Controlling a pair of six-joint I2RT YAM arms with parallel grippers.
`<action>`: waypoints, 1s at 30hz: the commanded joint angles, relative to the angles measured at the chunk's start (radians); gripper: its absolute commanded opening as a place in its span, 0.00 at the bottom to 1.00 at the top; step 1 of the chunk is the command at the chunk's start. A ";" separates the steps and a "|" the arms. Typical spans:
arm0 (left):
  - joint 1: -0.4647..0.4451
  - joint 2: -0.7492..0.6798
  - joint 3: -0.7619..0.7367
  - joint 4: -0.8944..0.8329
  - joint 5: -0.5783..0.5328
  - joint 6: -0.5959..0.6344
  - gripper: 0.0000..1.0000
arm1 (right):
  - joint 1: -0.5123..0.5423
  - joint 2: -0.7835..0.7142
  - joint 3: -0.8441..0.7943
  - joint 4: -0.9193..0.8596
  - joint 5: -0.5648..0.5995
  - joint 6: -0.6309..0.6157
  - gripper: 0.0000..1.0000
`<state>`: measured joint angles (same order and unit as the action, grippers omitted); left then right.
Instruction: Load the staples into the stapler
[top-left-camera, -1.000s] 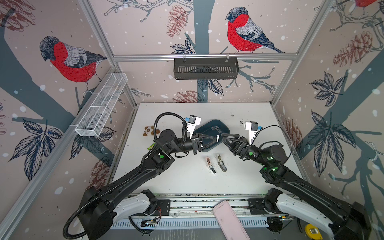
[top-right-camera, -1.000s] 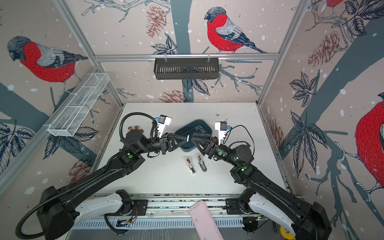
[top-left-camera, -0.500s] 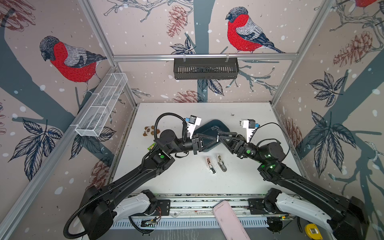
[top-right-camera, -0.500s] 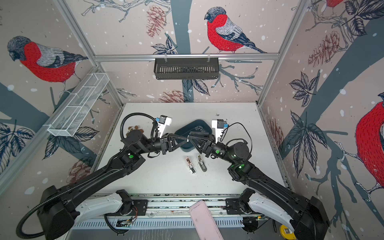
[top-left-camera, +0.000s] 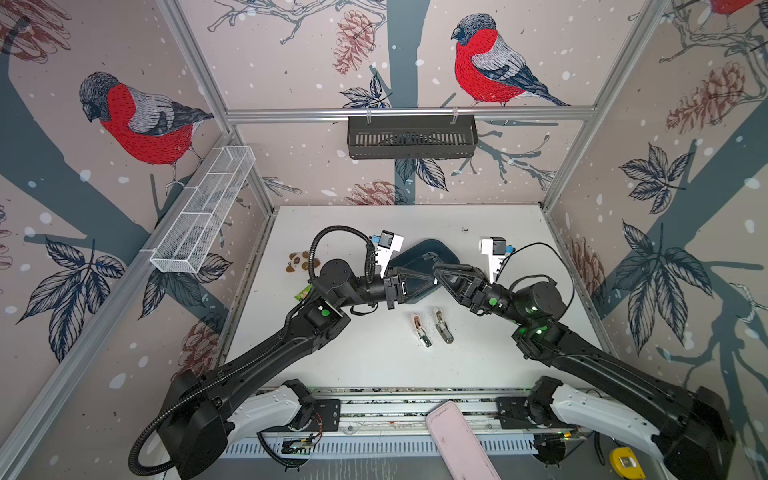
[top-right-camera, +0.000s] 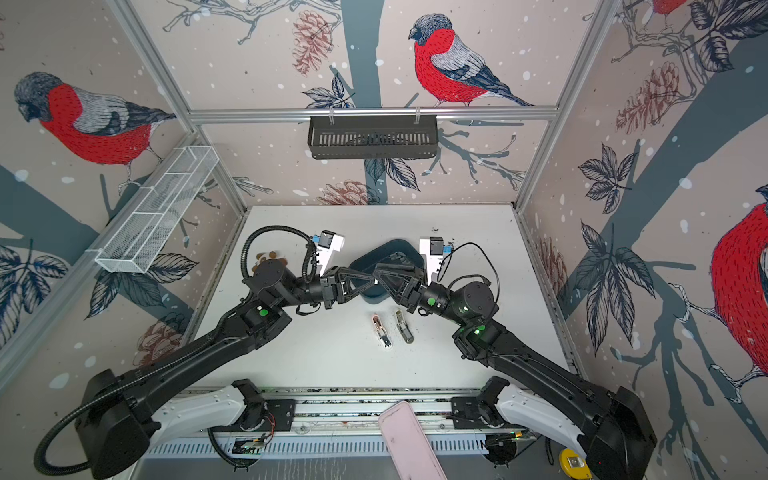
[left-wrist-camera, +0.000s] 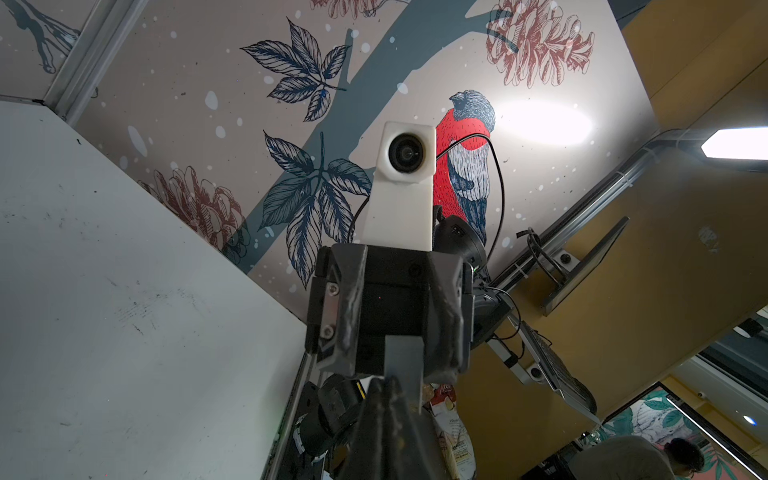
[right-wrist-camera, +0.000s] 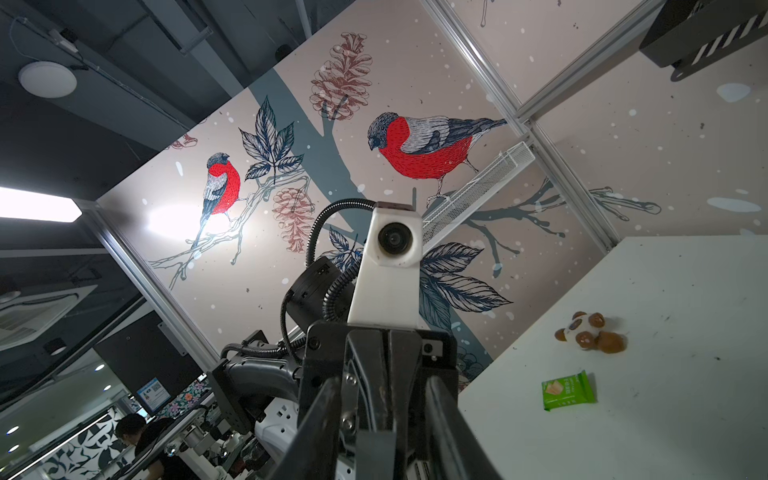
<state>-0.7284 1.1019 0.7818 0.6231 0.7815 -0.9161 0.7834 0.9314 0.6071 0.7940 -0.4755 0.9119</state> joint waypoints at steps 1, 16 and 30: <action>0.003 -0.002 -0.001 0.070 0.007 0.000 0.00 | 0.001 0.002 0.003 0.039 0.003 -0.013 0.33; 0.003 -0.005 -0.005 0.078 0.010 0.002 0.00 | 0.000 0.012 0.000 0.045 0.000 -0.006 0.18; 0.046 -0.051 -0.024 -0.013 -0.013 0.031 0.52 | -0.009 -0.012 -0.019 -0.025 0.029 -0.031 0.16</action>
<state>-0.7086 1.0790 0.7704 0.5865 0.7589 -0.9070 0.7757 0.9291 0.5938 0.8051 -0.4648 0.9081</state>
